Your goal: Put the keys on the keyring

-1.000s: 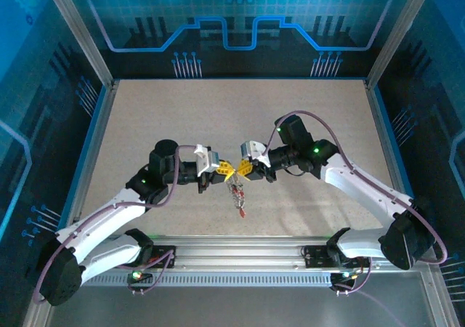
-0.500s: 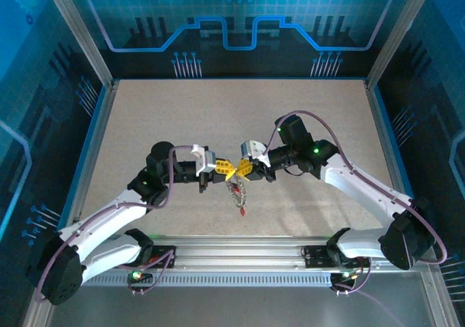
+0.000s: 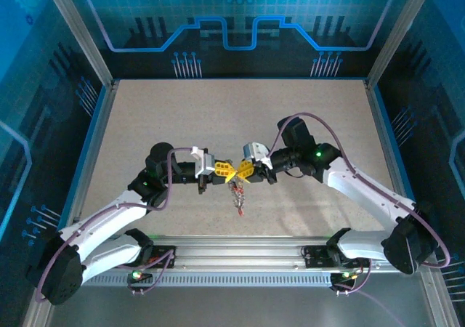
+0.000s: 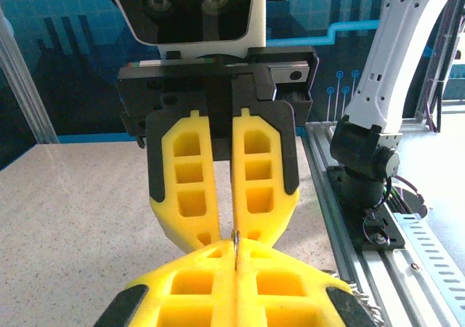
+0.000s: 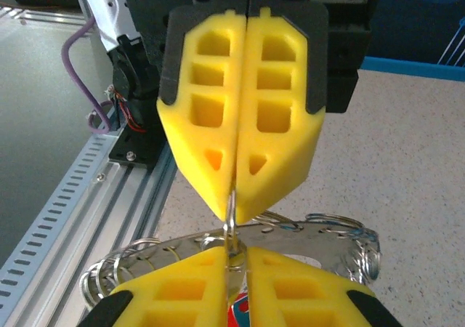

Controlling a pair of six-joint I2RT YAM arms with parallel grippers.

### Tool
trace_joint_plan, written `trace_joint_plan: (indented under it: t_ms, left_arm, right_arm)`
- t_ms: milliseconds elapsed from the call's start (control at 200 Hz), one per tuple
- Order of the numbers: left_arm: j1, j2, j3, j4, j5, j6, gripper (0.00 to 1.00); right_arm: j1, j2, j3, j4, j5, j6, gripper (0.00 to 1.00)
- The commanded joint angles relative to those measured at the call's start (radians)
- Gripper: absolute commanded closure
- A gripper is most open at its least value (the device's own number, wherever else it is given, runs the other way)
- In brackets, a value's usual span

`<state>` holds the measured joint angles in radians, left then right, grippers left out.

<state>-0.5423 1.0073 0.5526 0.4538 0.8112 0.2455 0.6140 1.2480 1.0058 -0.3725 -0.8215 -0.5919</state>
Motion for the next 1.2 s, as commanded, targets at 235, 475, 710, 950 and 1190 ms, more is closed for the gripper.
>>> trace_joint_plan:
  t_ms: [235,475,710,950,1190]
  left_arm:
    - [0.002,-0.025,0.035,-0.062,0.099,0.083,1.0]
    - [0.003,-0.036,0.027,-0.02,0.094,0.068,1.0]
    - [0.003,-0.044,0.035,-0.032,0.106,0.063,1.0]
    - [0.002,-0.032,0.029,0.053,0.098,0.014,1.0]
    - [0.002,-0.003,0.013,0.164,0.093,-0.045,1.0]
  right_arm:
    - [0.001,-0.094,-0.057,0.08,-0.049,0.009,0.85]
    - [-0.001,-0.102,-0.071,0.062,-0.01,0.001,0.8]
    - [0.031,-0.087,-0.076,0.083,-0.011,0.018,0.78]
    - [0.083,-0.021,-0.042,0.085,0.029,-0.007,0.78]
    - [0.091,-0.025,-0.068,0.15,0.065,0.014,0.79]
